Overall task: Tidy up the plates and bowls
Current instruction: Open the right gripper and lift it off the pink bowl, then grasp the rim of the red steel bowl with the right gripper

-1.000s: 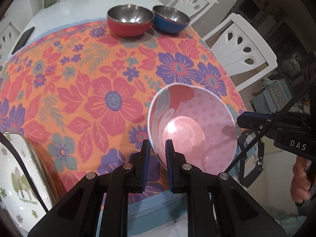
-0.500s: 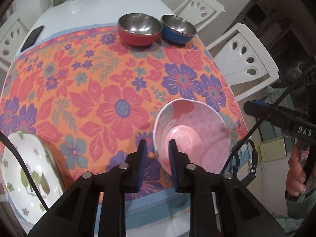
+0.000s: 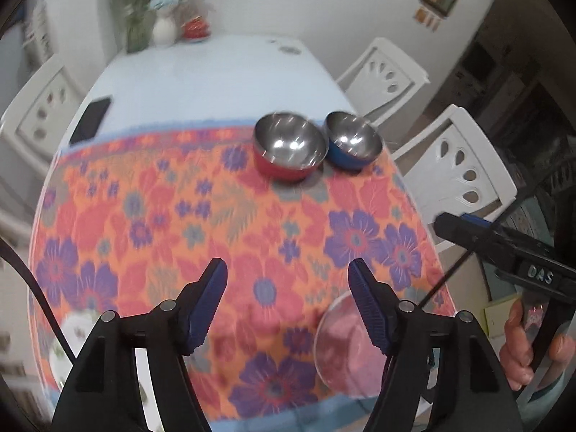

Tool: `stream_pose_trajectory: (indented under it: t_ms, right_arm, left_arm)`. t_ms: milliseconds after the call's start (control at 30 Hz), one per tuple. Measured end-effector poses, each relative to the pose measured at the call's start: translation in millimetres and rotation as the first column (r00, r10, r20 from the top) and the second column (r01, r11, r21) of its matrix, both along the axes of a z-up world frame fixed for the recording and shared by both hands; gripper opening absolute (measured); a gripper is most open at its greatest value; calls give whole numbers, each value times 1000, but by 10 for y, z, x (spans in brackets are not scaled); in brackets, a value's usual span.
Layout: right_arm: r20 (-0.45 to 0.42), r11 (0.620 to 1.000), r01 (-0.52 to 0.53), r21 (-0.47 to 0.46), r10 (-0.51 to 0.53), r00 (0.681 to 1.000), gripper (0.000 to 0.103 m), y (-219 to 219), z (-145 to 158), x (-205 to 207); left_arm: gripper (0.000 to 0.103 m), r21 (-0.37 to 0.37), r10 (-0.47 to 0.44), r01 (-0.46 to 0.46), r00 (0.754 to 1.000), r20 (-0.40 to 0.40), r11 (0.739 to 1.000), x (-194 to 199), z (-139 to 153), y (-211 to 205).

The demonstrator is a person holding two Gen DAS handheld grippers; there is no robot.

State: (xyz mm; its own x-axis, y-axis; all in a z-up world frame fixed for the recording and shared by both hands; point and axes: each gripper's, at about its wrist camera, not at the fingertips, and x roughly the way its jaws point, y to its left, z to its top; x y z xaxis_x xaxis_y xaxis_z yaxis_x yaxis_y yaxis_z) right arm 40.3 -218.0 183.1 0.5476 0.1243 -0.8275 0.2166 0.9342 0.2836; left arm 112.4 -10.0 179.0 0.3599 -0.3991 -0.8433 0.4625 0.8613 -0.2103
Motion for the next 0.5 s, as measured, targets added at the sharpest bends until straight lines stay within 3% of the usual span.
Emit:
stream_pose_trajectory:
  t_ms: [133,300,500]
  right_arm:
    - [-3,998,51,30,-51,999,79,-36,57,297]
    - [-48,993,98,66,-95,994,79,-81,-88,672]
    - [-105,988,140,69,-132,986,79,-155,-383,1053]
  left_arm:
    - [68,23,-20,18,998,54,1000,274,57,-96]
    - [68,-33,-29,30,999,29,999,714,26,-188]
    - [67,-37,-50,50,999,-9,998,1278,-238,-401]
